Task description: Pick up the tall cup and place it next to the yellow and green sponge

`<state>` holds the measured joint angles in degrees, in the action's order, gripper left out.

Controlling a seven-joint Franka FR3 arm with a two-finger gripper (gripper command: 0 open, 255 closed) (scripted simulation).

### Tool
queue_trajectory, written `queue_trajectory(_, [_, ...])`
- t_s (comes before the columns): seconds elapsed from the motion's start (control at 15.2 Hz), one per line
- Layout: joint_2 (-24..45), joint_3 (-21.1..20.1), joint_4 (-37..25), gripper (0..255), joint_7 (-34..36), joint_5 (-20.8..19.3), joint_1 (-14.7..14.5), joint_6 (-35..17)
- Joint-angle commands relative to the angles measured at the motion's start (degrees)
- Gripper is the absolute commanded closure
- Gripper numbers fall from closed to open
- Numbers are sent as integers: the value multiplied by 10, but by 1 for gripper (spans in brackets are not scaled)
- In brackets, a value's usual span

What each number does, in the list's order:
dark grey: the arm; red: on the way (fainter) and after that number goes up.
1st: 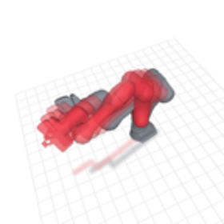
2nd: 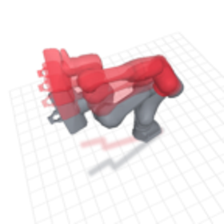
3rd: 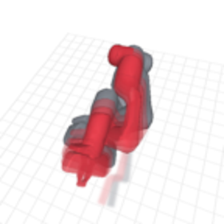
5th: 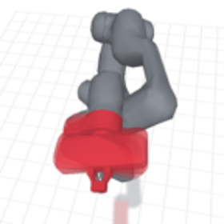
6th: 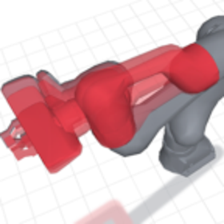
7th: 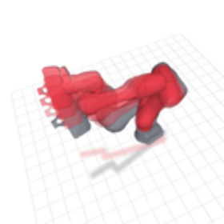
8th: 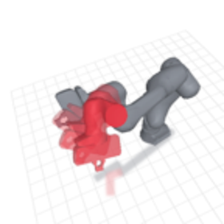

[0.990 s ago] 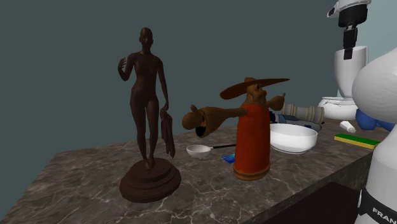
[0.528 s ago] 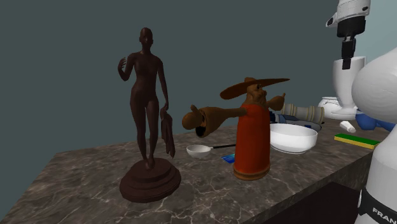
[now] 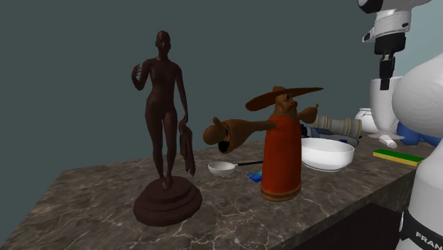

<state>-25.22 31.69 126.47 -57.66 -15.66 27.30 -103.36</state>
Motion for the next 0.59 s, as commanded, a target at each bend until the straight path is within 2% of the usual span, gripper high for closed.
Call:
queue_trajectory(0.0, [0,2,15,255,2,-2,1,-16])
queue_trajectory(0.53, [12,15,66,255,4,-7,2,-79])
